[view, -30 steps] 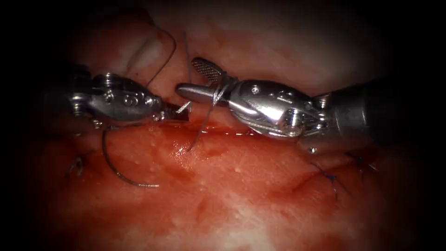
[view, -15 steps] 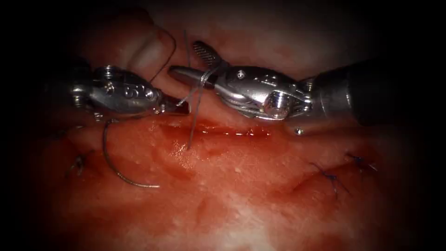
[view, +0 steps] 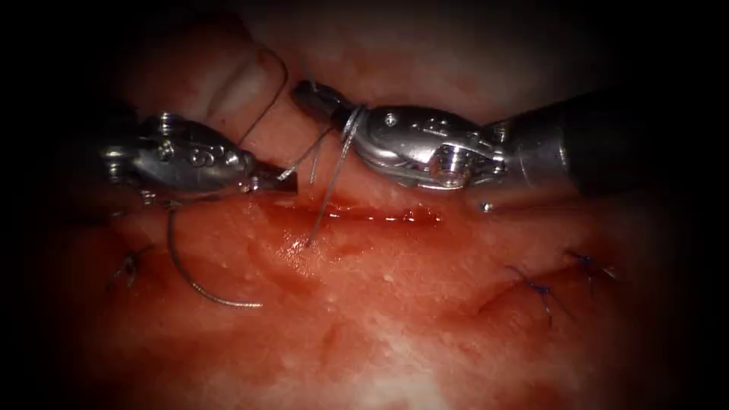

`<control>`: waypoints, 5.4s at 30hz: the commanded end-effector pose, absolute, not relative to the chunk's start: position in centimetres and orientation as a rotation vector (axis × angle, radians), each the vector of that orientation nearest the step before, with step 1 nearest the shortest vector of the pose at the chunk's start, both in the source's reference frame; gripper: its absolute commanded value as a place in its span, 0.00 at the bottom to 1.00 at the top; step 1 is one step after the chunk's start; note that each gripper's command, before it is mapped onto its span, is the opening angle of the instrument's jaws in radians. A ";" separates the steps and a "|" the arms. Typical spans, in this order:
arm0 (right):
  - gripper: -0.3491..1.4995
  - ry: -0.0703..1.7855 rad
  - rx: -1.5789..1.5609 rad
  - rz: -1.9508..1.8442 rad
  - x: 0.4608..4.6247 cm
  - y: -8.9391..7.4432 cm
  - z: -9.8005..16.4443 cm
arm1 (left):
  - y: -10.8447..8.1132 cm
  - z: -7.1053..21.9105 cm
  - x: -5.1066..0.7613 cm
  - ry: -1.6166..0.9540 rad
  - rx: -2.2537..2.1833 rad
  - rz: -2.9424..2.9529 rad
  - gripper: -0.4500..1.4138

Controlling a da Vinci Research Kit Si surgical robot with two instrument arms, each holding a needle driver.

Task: Wound Closure
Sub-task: With the right tool grip the short suture tail, then move the left tool up and the right tool down to tension the suture, then loop the long suture end once around the right gripper.

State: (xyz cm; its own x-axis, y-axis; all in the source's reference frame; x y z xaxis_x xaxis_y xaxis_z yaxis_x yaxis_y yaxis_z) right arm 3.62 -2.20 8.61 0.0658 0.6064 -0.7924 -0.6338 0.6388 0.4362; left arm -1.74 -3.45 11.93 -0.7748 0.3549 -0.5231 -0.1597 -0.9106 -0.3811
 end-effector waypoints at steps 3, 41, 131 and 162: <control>0.00 1.179 -0.045 0.899 3.63 -2.4 8.5 | -3.4 12.0 -1.69 -0.472 -0.860 2.641 0.00; 0.00 1.070 -0.018 0.680 3.61 -3.8 8.3 | -0.8 12.9 -1.77 -0.454 -0.765 2.483 0.00; 0.00 1.218 0.189 0.526 3.58 -2.5 8.5 | -3.3 11.5 -1.23 -0.470 -0.917 2.562 0.00; 0.00 1.697 0.807 0.153 3.91 -2.1 8.3 | -3.5 12.6 -1.64 -0.514 -0.963 2.599 0.00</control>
State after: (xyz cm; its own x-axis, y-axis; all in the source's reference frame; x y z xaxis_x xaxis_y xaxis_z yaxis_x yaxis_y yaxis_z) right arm 3.83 -2.02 8.28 -0.0728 0.5803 -0.8111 0.4194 0.7557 0.5030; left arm -1.59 -3.54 12.54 -0.7220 0.4140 -0.5545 -0.1727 -0.8838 -0.4349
